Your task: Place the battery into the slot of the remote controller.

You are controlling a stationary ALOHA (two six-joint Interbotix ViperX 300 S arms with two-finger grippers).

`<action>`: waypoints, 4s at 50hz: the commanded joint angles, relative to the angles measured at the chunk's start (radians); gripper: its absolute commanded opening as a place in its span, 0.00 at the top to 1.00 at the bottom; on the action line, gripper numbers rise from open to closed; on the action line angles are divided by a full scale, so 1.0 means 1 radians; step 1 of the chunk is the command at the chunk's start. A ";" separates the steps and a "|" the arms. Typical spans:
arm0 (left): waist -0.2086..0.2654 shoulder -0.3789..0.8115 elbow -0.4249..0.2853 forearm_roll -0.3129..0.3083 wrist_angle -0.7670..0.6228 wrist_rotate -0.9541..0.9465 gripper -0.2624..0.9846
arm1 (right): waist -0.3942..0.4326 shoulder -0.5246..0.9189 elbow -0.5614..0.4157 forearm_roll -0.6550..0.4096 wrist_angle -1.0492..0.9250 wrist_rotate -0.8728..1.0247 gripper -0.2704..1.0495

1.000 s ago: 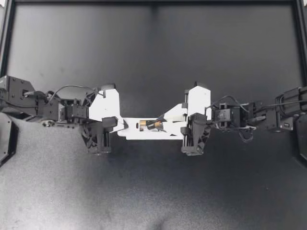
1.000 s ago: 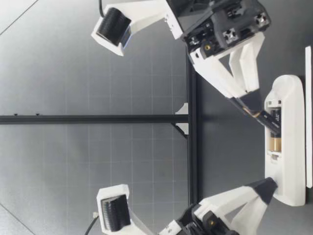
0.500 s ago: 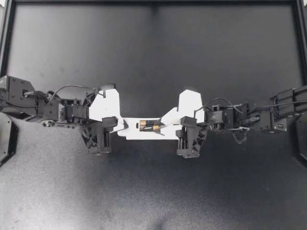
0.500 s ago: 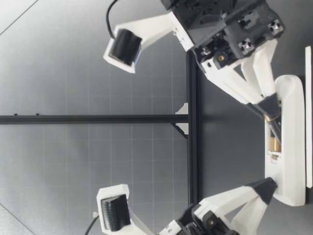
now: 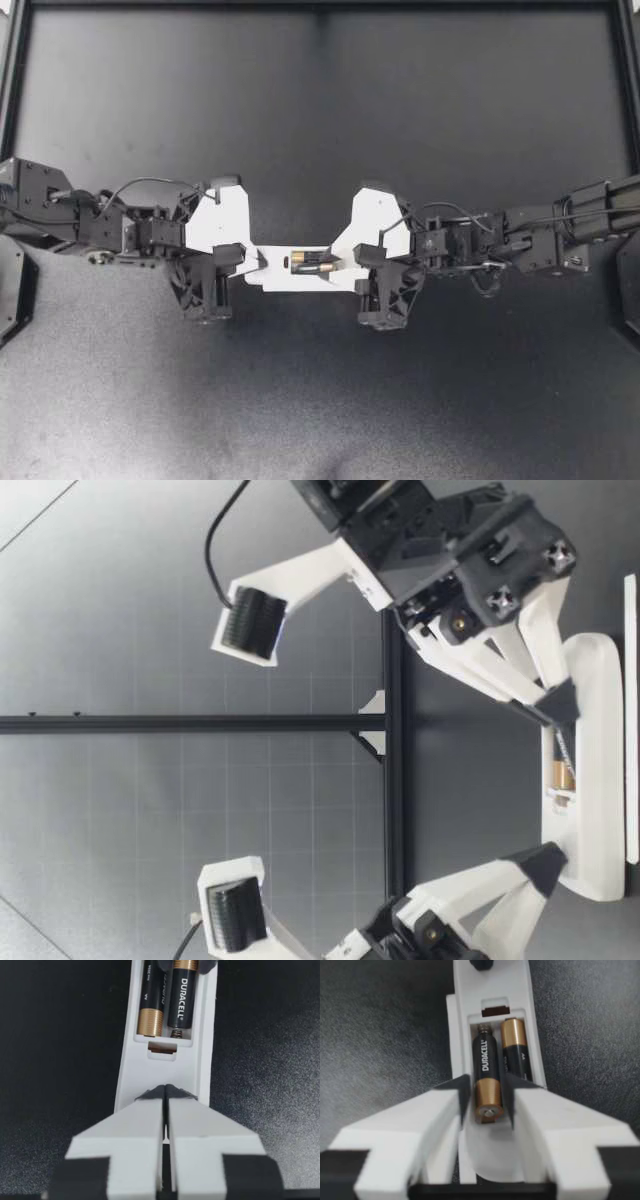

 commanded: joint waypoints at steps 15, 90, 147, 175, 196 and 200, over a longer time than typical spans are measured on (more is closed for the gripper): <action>0.003 -0.011 -0.005 0.000 0.005 -0.005 0.90 | -0.002 -0.184 0.048 0.138 -0.026 0.267 0.48; 0.002 -0.011 0.000 0.000 0.006 -0.005 0.90 | 0.005 -0.078 -0.008 0.152 0.144 1.101 0.88; -0.003 -0.026 -0.120 0.000 -0.025 0.005 0.90 | -0.032 -0.311 0.043 -0.198 0.322 1.077 0.88; -0.017 0.141 -0.250 0.000 0.025 0.003 0.90 | -0.048 -0.333 0.086 -0.296 0.341 1.069 0.88; -0.017 0.141 -0.247 -0.015 0.035 0.000 0.90 | -0.046 -0.356 0.091 -0.331 0.337 1.065 0.88; -0.017 0.103 -0.238 -0.015 0.035 0.000 0.90 | -0.046 -0.367 0.078 -0.382 0.334 1.058 0.88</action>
